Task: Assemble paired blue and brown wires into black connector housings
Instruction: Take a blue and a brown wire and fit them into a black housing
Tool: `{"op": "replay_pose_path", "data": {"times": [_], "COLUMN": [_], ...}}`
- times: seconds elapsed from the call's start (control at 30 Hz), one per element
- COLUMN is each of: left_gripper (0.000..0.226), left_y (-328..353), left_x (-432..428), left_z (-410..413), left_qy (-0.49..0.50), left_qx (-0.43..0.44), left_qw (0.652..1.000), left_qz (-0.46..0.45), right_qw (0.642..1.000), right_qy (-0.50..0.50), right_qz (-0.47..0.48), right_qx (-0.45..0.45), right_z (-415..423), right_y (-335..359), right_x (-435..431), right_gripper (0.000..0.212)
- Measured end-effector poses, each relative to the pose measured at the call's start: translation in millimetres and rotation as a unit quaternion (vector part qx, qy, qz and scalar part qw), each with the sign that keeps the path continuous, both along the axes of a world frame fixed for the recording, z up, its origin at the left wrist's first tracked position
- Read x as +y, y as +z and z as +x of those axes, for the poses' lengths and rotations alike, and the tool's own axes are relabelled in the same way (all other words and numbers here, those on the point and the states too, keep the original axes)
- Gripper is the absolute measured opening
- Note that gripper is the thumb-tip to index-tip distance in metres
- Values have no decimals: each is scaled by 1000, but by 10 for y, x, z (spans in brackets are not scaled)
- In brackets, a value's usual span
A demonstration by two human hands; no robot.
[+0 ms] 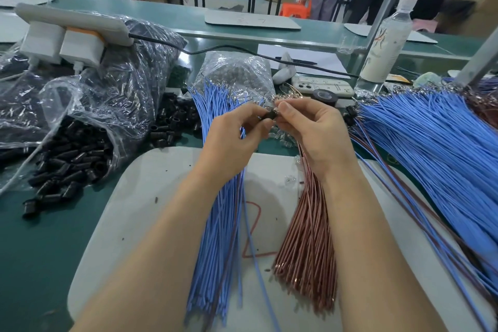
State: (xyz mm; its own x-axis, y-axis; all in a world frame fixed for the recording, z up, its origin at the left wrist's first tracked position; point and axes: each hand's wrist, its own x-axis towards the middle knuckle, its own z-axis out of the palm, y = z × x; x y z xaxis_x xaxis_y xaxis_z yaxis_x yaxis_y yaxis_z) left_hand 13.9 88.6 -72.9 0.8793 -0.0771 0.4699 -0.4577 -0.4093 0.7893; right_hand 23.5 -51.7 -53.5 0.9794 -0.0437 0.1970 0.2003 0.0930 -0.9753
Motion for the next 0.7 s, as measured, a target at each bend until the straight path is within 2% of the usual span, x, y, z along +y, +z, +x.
{"op": "replay_pose_path", "data": {"times": [0.3, 0.43, 0.57, 0.7], "left_gripper": [7, 11, 11, 8], "left_y": [-3, -29, -71, -65], "left_x": [1, -44, -15, 17], "left_z": [3, 20, 46, 74], "left_qy": [13, 1, 23, 53], "left_qx": [11, 65, 97, 103], "left_qw": [999, 997, 994, 993], "left_qz": [41, 52, 51, -18], "right_qw": [1000, 988, 967, 912], "right_qy": [2, -55, -116, -110], "right_qz": [-1, -143, -227, -393], "right_qx": [32, -1, 6, 35], "right_z": [43, 68, 105, 116], "right_y": [-85, -131, -144, -220], "right_x": [9, -16, -144, -121], "right_gripper": [9, 13, 16, 12]}}
